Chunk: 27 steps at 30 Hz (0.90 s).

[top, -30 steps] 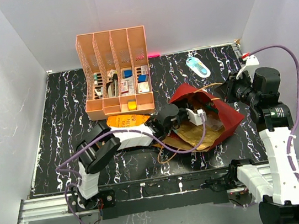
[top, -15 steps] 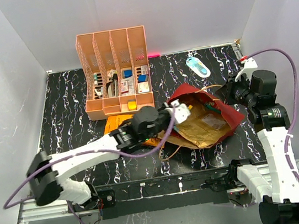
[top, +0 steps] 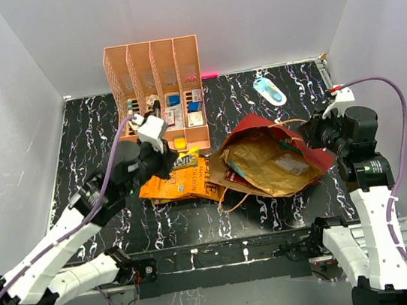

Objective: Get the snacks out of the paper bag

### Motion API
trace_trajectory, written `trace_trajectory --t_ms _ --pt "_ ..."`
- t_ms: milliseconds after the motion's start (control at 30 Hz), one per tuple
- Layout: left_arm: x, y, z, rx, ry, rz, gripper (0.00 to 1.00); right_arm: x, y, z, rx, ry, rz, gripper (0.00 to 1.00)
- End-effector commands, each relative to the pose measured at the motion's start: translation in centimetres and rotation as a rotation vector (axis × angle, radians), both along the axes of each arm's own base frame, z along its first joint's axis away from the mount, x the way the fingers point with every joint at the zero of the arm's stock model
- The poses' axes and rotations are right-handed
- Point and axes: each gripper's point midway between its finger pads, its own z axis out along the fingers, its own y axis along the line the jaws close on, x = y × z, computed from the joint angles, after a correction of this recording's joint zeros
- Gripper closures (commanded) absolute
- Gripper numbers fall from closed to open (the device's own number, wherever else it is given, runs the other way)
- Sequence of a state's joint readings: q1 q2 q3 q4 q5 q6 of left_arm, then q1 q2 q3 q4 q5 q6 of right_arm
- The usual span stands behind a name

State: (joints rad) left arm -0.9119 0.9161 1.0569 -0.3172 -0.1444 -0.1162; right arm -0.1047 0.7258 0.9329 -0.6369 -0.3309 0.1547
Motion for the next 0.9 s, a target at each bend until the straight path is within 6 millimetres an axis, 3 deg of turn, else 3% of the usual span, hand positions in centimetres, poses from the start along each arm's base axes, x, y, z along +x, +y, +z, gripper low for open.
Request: trace_trajectory --t_ms 0,267,467,600,867 --pt "1.0 1.7 -5.5 -0.021 0.347 0.073 1.0 0.4 -0.9 1.9 -0.049 -0.11 -0.037 0.93" --pt "5.1 1.7 -9.4 -0.233 0.632 0.047 1.0 -0.1 -0.9 2.5 -0.056 -0.182 -0.041 0.92" --pt "6.5 1.8 -13.8 -0.276 0.804 0.076 1.0 -0.6 -0.9 2.7 -0.061 -0.221 -0.043 0.92" --pt "7.4 2.6 -16.9 -0.267 0.862 0.13 1.0 -0.5 -0.7 2.6 -0.06 -0.217 -0.028 0.92" --pt "8.9 6.1 -22.8 -0.171 0.913 0.296 1.0 -0.5 -0.5 2.5 -0.061 -0.224 -0.024 0.92"
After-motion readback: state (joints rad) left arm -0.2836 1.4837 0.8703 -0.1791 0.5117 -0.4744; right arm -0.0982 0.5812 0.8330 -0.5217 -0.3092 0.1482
